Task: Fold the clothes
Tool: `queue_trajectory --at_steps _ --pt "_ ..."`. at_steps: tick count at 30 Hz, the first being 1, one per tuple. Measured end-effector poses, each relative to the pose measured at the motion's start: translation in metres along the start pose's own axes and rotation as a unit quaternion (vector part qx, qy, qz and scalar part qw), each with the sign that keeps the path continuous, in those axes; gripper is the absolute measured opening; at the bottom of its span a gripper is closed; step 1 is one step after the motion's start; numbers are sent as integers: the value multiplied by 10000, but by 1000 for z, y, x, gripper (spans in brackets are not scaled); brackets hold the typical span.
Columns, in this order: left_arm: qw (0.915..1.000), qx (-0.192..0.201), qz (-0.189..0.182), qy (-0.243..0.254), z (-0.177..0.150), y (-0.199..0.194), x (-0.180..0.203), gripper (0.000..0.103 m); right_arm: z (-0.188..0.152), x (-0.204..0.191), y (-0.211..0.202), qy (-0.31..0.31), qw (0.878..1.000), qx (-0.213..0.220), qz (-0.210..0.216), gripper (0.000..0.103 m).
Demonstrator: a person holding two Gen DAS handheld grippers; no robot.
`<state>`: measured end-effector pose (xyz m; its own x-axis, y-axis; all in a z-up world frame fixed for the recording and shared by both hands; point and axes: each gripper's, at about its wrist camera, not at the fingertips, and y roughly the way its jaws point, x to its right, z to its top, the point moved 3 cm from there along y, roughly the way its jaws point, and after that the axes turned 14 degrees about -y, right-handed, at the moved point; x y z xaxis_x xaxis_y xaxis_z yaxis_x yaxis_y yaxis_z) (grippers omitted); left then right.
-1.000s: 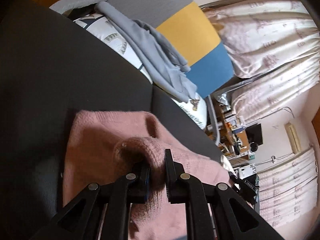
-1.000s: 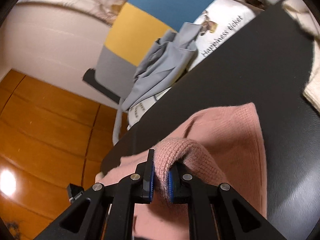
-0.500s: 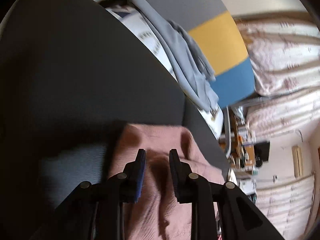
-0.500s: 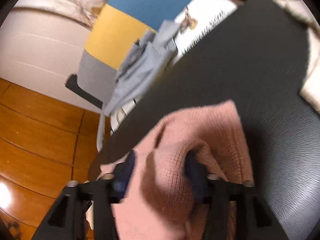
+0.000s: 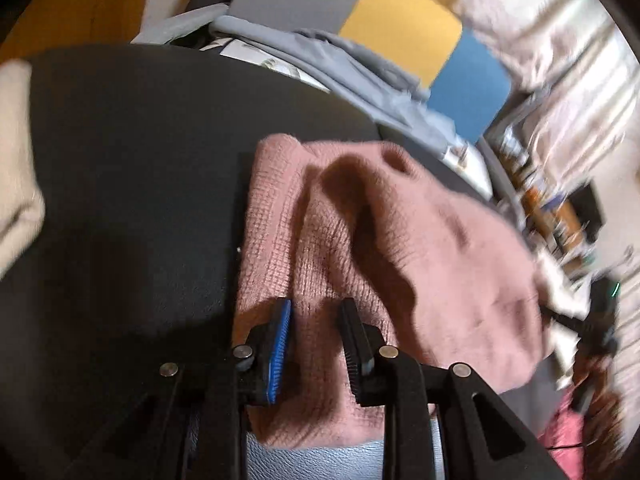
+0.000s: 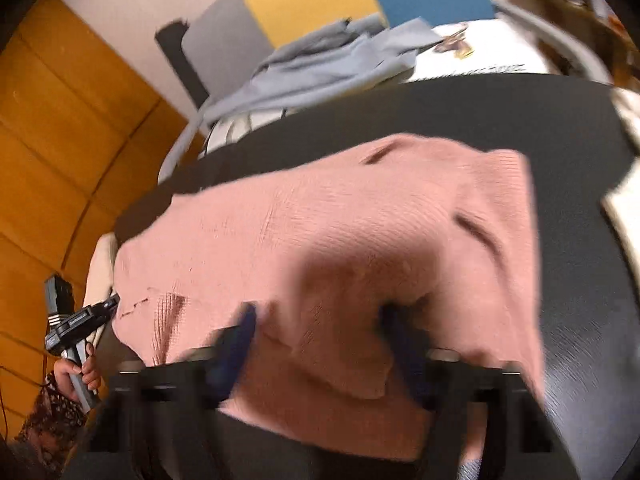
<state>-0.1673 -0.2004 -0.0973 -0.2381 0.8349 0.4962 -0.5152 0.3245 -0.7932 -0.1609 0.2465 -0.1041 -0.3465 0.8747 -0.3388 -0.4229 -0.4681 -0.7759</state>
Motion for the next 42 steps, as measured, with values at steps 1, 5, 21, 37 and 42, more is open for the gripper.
queue_trajectory --at_steps 1,5,21,37,42 --pt "9999 36 79 88 1 1 4 24 8 0 4 -15 10000 -36 5 5" --pt "9993 326 191 6 16 -3 8 23 37 13 9 293 9994 158 13 5" --pt "9989 -142 -393 -203 76 43 86 23 91 64 22 1482 9824 1137 55 54" --pt "9952 504 192 813 15 -4 7 24 -40 -1 -36 -555 9729 475 -2192 68" --pt "9921 656 80 1067 1 -16 14 24 -58 -16 -25 -922 9631 345 -2505 66"
